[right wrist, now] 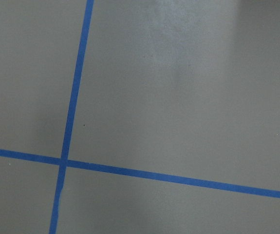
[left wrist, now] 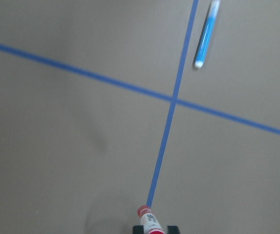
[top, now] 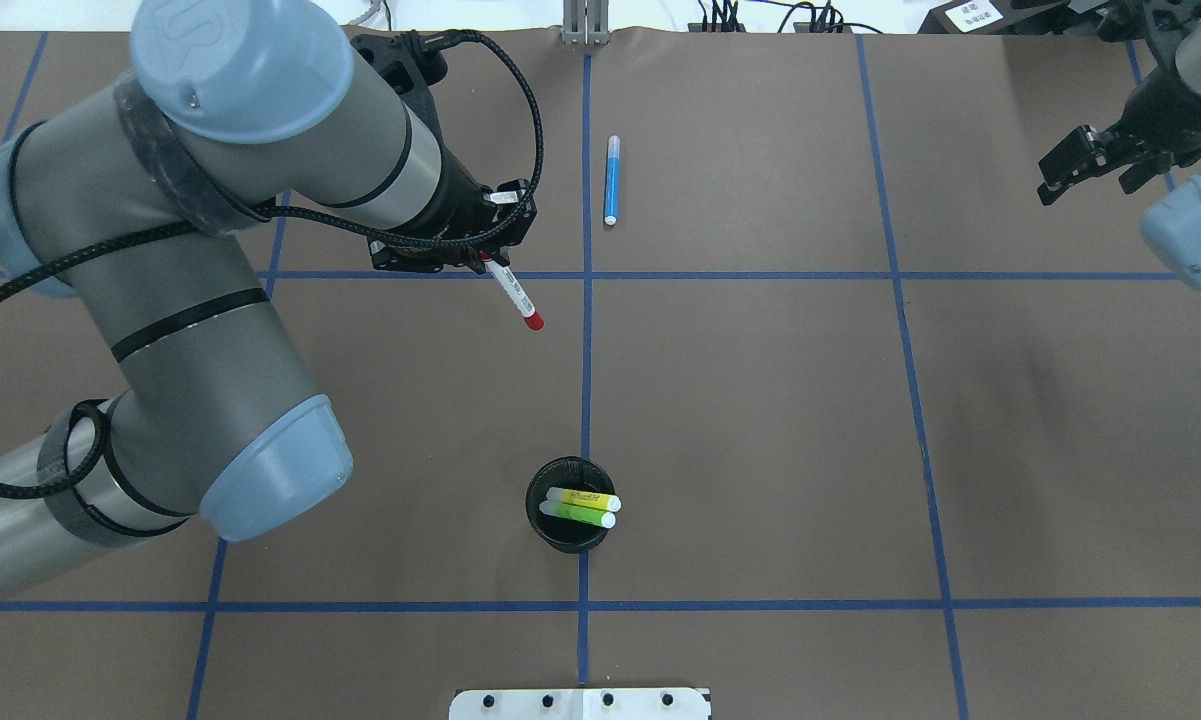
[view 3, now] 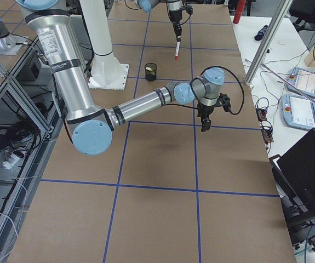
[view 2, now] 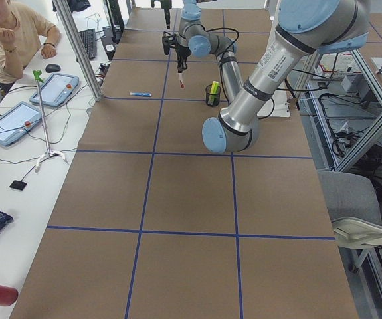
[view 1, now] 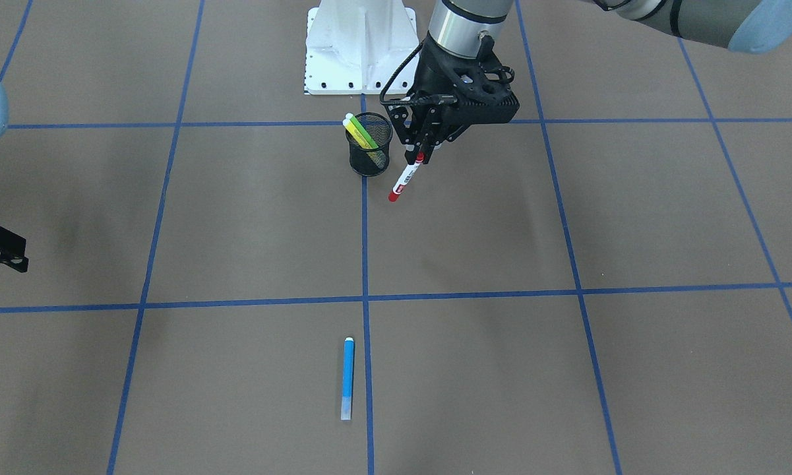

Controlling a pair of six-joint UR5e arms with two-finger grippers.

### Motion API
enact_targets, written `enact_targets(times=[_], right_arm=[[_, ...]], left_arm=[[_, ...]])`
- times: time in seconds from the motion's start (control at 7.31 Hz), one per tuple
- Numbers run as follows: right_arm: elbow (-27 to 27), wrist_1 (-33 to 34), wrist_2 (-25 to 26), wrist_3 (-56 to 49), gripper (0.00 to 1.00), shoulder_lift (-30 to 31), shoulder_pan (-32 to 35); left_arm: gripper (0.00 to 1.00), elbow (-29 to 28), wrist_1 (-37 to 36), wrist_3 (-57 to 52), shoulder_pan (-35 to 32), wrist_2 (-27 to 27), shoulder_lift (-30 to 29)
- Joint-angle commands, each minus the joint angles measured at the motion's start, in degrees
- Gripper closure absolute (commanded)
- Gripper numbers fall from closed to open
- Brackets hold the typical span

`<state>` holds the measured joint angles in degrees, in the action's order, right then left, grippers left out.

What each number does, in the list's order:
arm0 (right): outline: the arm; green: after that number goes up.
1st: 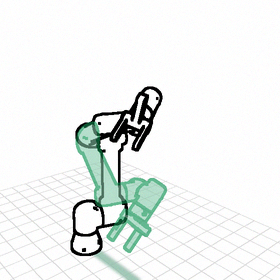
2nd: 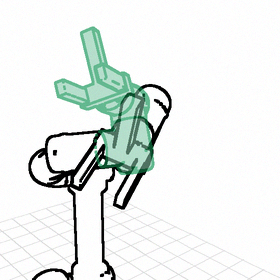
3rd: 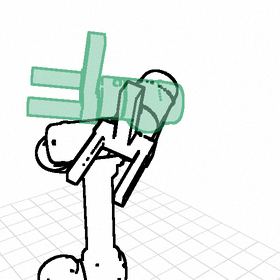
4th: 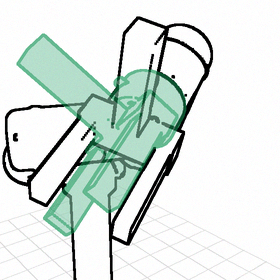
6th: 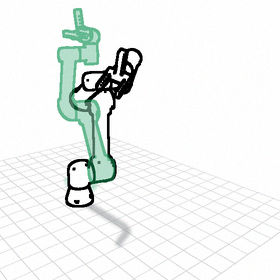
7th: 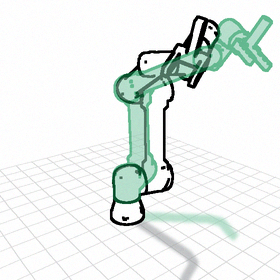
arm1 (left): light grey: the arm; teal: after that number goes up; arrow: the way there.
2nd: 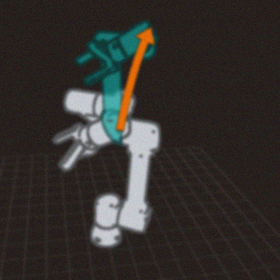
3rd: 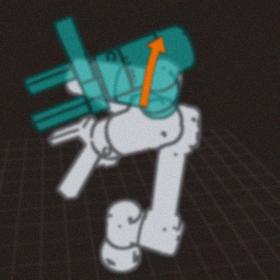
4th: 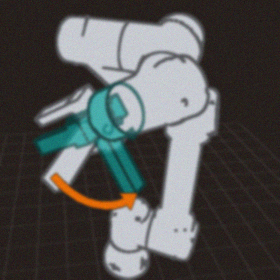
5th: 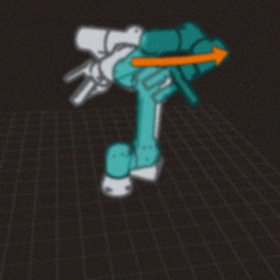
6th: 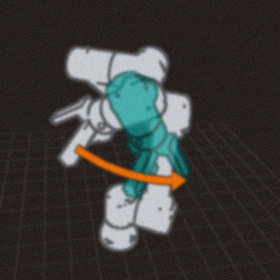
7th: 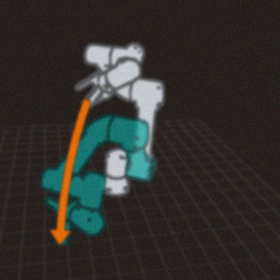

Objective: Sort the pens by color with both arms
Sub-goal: 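Lift the red-capped marker out and carry it farther from the robot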

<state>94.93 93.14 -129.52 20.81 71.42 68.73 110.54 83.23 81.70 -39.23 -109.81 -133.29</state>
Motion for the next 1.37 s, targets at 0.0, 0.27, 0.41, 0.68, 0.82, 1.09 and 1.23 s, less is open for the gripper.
enact_targets(times=[0.0,0.27,0.41,0.68,0.82,1.09,1.23], right_arm=[[0.1,-0.1,0.0,0.1,0.00,-0.1,0.0],[0.1,-0.1,0.0,0.1,0.00,-0.1,0.0],[0.1,-0.1,0.0,0.1,0.00,-0.1,-0.1],[0.0,-0.1,0.0,0.1,0.00,-0.1,0.0],[0.0,0.0,0.0,0.1,0.00,-0.1,0.0],[-0.1,0.0,0.0,0.1,0.00,-0.1,0.0],[-0.1,0.0,0.0,0.1,0.00,-0.1,-0.1]], left_arm=[[1.00,-0.7,2.9,-1.4,-0.5,6.3,0.0],[1.00,-6.3,11.5,-4.3,-0.6,12.4,0.6],[1.00,-10.1,18.6,-4.8,-0.6,15.5,0.7],[1.00,-18.5,31.5,-4.9,-1.0,21.3,0.7],[1.00,-21.5,33.9,-5.0,-1.5,23.0,0.6],[1.00,-29.0,38.2,-7.1,-2.1,26.4,-1.4],[1.00,-37.7,42.2,-7.1,-2.0,27.2,-6.0]])
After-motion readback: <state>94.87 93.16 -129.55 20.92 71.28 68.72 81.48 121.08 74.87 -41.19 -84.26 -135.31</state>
